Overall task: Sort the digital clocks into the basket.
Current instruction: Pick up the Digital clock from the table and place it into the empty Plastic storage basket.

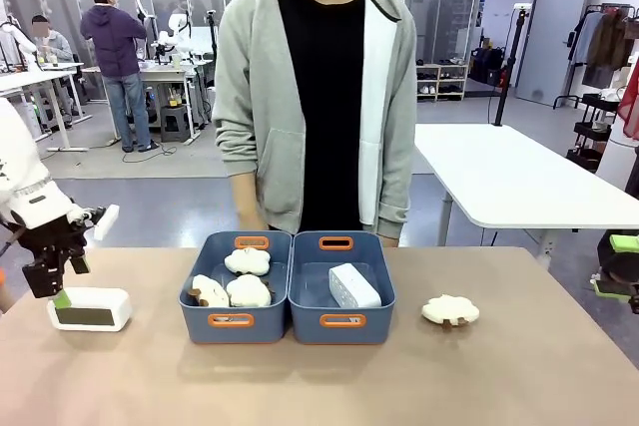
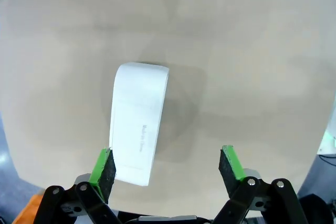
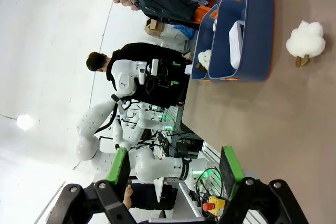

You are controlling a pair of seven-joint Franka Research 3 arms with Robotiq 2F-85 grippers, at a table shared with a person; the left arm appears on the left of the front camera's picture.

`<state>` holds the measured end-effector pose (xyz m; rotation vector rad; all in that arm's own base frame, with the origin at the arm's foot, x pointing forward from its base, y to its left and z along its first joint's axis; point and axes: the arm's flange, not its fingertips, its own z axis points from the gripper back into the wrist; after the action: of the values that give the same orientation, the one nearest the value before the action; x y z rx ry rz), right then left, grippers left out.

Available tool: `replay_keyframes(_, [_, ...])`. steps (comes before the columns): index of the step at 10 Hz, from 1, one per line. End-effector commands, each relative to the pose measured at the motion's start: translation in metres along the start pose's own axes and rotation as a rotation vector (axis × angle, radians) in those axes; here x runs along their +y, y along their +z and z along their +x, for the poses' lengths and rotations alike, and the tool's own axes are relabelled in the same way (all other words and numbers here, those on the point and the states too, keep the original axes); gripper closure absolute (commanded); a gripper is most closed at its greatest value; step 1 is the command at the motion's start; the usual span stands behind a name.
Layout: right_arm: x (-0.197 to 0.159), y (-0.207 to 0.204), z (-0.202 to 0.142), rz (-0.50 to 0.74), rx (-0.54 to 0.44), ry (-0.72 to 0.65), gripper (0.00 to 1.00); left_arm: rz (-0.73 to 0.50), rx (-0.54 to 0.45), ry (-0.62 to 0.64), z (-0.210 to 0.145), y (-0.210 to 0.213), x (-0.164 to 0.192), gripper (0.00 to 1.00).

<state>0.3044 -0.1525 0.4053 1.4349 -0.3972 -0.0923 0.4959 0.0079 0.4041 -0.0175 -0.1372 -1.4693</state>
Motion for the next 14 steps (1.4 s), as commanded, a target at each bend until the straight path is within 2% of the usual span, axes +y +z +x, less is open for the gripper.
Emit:
replay_keyframes(1, [0.001,0.0,-0.003,0.001,0.006,0.006,0.13,0.013,0.016,-0.041,-0.005,-0.011,0.011,0.0])
replay_keyframes(4, [0.001,0.0,-0.003,0.001,0.006,0.006,0.13,0.031,0.022,-0.062,-0.002,-0.035,0.027,0.0])
replay_keyframes(7, [0.001,0.0,-0.003,0.001,0.006,0.006,0.13,-0.015,0.072,-0.029,-0.003,-0.058,0.036,0.0])
replay_keyframes(9, [0.001,0.0,-0.003,0.001,0.006,0.006,0.13,-0.064,0.069,-0.013,-0.004,-0.072,0.038,0.0])
replay_keyframes(10, [0.001,0.0,-0.003,0.001,0.006,0.006,0.13,-0.092,0.063,-0.011,-0.005,-0.077,0.034,0.05])
replay_keyframes(11, [0.001,0.0,-0.003,0.001,0.006,0.006,0.13,-0.094,0.076,-0.013,-0.007,-0.082,0.036,0.52])
replay_keyframes(12, [0.001,0.0,-0.003,0.001,0.006,0.006,0.13,-0.119,0.081,-0.007,-0.008,-0.085,0.033,0.64])
replay_keyframes(13, [0.001,0.0,-0.003,0.001,0.006,0.006,0.13,-0.121,0.09,-0.004,-0.009,-0.086,0.032,1.0])
replay_keyframes(14, [0.001,0.0,-0.003,0.001,0.006,0.006,0.13,-0.119,0.088,0.004,-0.01,-0.086,0.032,1.0])
